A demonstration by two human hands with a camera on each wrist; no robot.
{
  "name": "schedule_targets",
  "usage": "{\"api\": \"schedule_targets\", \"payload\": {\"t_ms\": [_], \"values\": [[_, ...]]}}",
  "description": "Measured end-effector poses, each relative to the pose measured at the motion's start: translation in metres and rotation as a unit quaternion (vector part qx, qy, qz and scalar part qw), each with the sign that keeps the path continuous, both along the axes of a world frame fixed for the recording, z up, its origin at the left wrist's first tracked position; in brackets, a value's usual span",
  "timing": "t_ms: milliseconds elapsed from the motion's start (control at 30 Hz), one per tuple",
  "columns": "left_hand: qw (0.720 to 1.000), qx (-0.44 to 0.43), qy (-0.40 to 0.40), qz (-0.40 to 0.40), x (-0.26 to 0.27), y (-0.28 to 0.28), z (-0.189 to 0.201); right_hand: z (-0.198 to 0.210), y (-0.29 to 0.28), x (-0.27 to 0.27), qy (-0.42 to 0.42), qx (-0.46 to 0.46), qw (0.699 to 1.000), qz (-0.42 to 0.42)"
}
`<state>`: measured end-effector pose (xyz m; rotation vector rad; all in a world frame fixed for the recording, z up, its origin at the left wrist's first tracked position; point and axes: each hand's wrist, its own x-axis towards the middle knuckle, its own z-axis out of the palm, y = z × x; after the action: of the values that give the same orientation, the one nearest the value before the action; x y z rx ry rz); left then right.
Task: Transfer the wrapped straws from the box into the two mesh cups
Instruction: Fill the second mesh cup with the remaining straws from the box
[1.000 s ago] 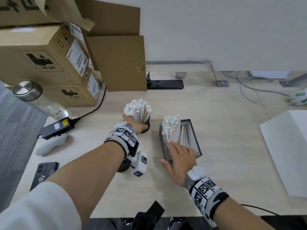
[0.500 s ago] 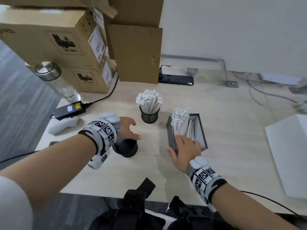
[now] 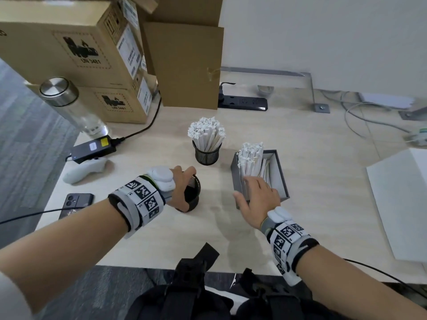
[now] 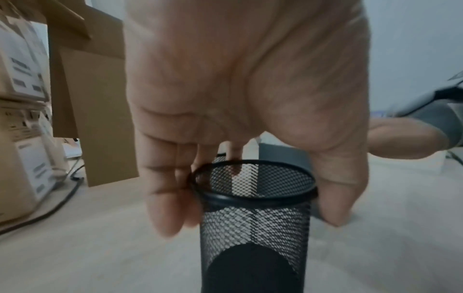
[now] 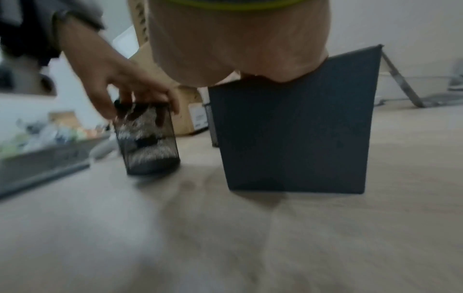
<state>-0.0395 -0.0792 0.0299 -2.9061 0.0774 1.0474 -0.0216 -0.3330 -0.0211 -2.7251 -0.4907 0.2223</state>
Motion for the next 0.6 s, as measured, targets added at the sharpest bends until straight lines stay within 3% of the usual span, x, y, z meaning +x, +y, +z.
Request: {"api": "schedule_targets", "payload": {"t_ms": [133, 233, 333, 400, 500, 600], "values": [[0.996, -0.058, -0.072, 0.0, -0.005, -0.017, -0.012, 0.005, 0.0, 0.032, 0.096, 0.159, 0.971, -0.151], [0.987, -0.121, -0.106, 0.021, -0.008, -0.025, -0.024, 0.002, 0.004, 0.05, 0.16, 0.114, 0.964, -0.179], [0.968, -0.198, -0.141, 0.063, -0.013, -0.028, -0.038, 0.002, 0.011, 0.053, 0.169, 0.071, 0.965, -0.186], [0.939, -0.275, -0.157, 0.131, -0.019, -0.028, -0.047, 0.001, 0.014, 0.053, 0.175, 0.041, 0.968, -0.177], [0.871, -0.384, -0.149, 0.27, -0.028, -0.025, -0.062, 0.002, 0.015, 0.053, 0.185, 0.012, 0.969, -0.161], [0.825, -0.429, -0.131, 0.343, -0.034, -0.026, -0.075, 0.003, 0.013, 0.054, 0.186, 0.02, 0.968, -0.169]]}}
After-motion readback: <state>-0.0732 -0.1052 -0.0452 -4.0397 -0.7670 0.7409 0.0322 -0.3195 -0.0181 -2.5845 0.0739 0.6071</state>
